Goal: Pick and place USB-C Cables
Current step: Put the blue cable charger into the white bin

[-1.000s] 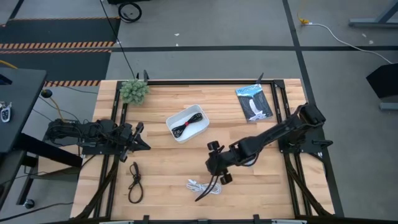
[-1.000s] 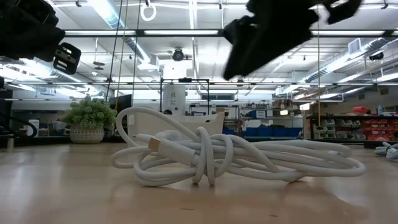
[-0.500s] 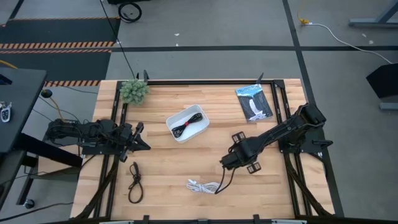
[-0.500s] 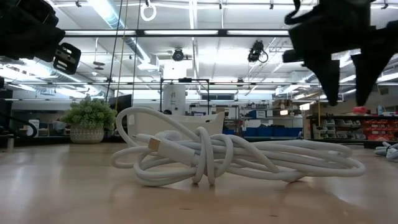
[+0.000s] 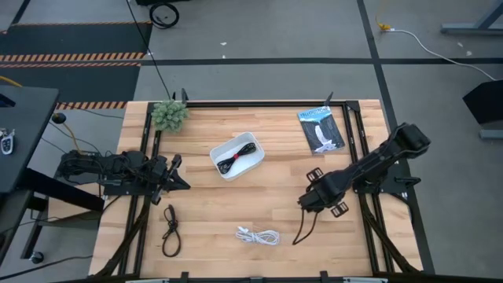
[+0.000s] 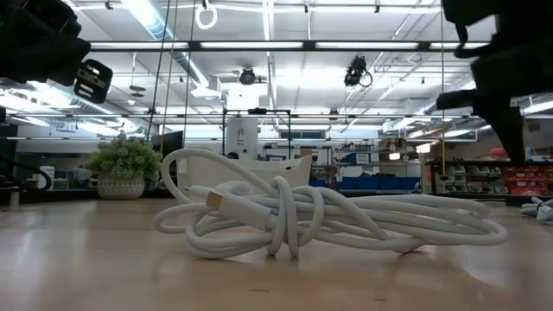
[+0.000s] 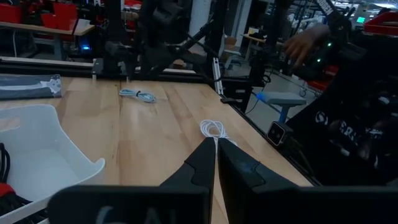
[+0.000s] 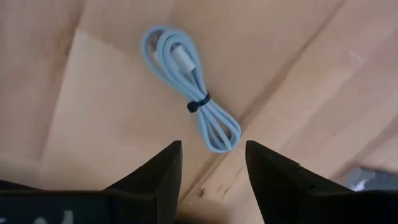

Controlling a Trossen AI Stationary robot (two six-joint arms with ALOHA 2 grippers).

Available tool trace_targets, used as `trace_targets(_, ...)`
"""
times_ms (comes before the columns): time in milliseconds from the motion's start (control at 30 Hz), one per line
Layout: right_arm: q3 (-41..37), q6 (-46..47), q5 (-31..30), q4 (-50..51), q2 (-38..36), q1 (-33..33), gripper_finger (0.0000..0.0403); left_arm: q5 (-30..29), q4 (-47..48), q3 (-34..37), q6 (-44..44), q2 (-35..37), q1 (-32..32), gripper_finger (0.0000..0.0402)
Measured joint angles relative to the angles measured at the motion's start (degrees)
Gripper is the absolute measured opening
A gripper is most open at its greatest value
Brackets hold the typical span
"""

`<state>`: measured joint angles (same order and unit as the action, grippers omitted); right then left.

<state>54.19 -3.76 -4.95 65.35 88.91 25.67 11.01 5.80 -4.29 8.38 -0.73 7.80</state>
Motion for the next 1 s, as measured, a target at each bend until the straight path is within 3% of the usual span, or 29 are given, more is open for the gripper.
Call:
trace_targets(333, -4.6, -7.9, -4.4, -5.3, 0.0, 1.1, 0.0182, 0.0, 0.0, 0.0, 0.0, 0.0, 0.0, 0.0025)
trace_targets(600, -7.6, -14.2, -4.4, -10.7, 0.0, 3.4, 0.0182, 0.0, 0.0, 0.0, 0.0, 0.0, 0.0, 0.0025)
trace_targets(1000, -11.2, -15.8, -7.4, -14.4, 0.1, 4.6, 0.0174, 0.0, 0.0, 0.0, 0.0, 0.0, 0.0, 0.0025)
